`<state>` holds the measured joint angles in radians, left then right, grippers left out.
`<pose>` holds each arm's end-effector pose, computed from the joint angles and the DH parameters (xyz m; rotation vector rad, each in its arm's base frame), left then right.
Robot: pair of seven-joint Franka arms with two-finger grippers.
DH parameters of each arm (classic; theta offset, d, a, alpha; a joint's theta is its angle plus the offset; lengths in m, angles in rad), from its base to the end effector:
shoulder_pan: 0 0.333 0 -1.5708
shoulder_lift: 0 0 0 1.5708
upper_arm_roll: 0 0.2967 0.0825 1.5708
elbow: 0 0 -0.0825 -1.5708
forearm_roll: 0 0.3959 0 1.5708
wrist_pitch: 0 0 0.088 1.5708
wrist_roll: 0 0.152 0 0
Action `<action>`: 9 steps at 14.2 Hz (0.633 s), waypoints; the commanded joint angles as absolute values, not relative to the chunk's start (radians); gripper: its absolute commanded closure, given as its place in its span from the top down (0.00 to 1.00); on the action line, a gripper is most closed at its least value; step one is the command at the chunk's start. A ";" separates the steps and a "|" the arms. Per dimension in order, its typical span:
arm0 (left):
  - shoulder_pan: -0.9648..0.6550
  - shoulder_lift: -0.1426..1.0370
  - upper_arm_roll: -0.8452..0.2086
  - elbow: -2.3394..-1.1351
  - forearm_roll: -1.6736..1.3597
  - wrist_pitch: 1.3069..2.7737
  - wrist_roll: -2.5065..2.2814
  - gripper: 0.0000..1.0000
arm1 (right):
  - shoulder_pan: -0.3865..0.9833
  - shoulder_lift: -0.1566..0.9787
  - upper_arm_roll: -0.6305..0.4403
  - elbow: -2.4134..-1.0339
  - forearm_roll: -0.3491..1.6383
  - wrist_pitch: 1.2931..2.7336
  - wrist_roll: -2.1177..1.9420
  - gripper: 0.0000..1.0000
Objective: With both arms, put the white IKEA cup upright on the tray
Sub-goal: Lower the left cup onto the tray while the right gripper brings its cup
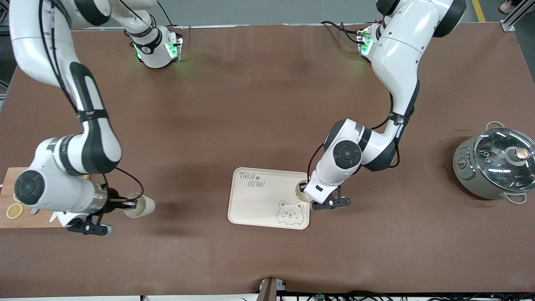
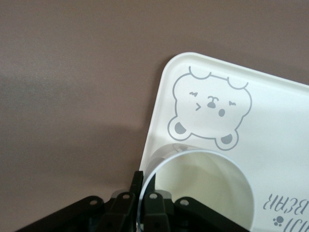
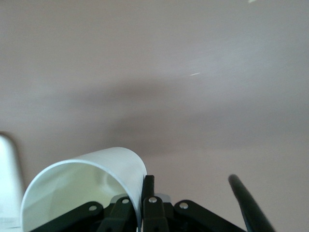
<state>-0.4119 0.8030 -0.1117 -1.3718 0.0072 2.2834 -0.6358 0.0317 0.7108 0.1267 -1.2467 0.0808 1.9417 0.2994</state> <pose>0.6546 -0.3620 0.1840 3.0097 0.2205 0.0829 0.7321 0.1074 0.2819 -2.9744 0.2996 0.0692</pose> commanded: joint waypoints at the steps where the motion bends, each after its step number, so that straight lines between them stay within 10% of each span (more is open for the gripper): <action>1: -0.439 0.827 -0.095 -1.335 0.002 2.279 -0.660 0.00 | 0.090 0.716 0.117 -1.192 0.214 1.924 0.434 0.00; 9: -0.468 0.838 -0.095 -1.338 0.003 2.287 -0.704 0.00 | 0.353 0.784 0.101 -1.170 0.129 2.129 0.788 0.00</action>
<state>-0.4498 0.8229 -0.1104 -1.3636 0.0072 2.2869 -0.6850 0.3055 0.7415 0.1184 -1.1955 0.1745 2.0916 0.7145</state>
